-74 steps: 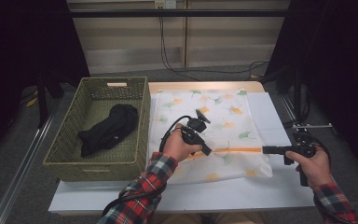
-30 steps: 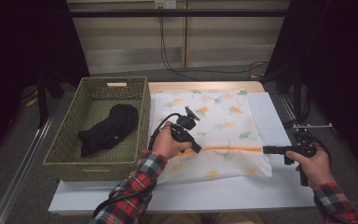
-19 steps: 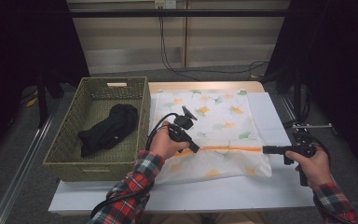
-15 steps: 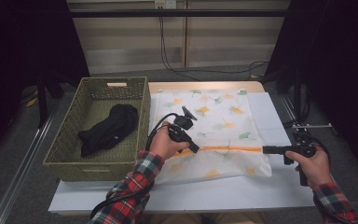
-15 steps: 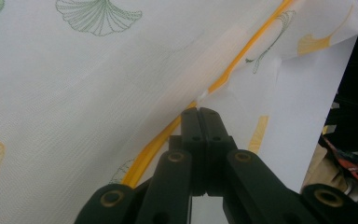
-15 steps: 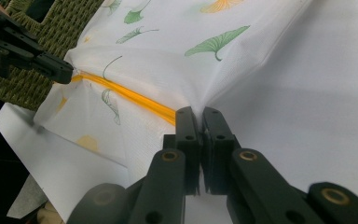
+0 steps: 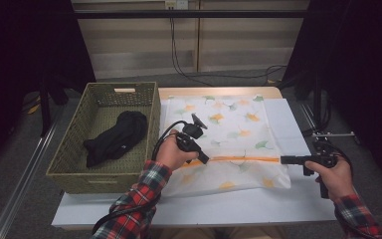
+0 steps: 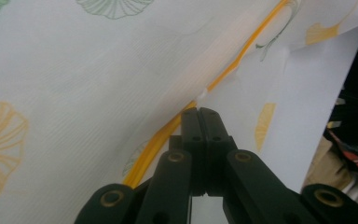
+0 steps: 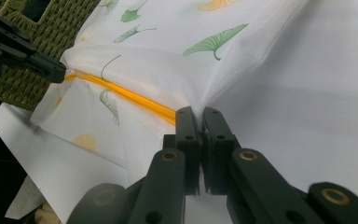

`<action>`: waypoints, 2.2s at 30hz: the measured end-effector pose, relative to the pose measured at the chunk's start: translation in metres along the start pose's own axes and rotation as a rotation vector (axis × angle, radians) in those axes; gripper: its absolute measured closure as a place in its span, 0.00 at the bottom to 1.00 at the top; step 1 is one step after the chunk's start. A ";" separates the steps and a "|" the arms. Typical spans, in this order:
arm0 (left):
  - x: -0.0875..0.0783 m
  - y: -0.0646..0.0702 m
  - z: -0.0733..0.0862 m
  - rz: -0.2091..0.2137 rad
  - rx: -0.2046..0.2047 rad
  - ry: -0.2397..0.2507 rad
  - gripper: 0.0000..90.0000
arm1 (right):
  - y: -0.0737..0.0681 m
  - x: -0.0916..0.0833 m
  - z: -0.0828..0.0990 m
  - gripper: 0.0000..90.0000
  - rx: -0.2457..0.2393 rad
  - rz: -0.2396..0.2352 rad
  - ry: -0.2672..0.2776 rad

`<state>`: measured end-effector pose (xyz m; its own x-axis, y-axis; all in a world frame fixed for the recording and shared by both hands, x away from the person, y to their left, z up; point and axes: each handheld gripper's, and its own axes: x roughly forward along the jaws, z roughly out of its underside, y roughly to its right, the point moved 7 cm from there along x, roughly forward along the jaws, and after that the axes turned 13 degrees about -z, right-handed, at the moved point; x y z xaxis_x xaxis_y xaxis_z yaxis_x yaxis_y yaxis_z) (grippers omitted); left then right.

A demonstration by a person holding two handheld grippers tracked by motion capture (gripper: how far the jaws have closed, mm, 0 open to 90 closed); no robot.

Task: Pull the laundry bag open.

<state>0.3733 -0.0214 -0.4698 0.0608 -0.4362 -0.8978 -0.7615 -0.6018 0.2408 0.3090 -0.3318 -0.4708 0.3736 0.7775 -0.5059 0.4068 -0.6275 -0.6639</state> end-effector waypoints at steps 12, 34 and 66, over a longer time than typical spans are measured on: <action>-0.004 -0.005 0.006 -0.017 -0.003 -0.019 1.00 | 0.001 0.000 0.000 0.97 -0.003 0.008 -0.002; -0.015 -0.012 0.009 -0.020 -0.031 -0.001 1.00 | 0.007 -0.003 -0.001 0.97 0.003 0.022 0.000; -0.025 -0.015 0.017 -0.033 -0.016 -0.024 1.00 | 0.012 -0.008 -0.002 0.97 -0.005 0.039 -0.005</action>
<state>0.3721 0.0100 -0.4574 0.0698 -0.3999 -0.9139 -0.7487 -0.6265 0.2169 0.3127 -0.3459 -0.4737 0.3853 0.7529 -0.5336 0.3961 -0.6572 -0.6412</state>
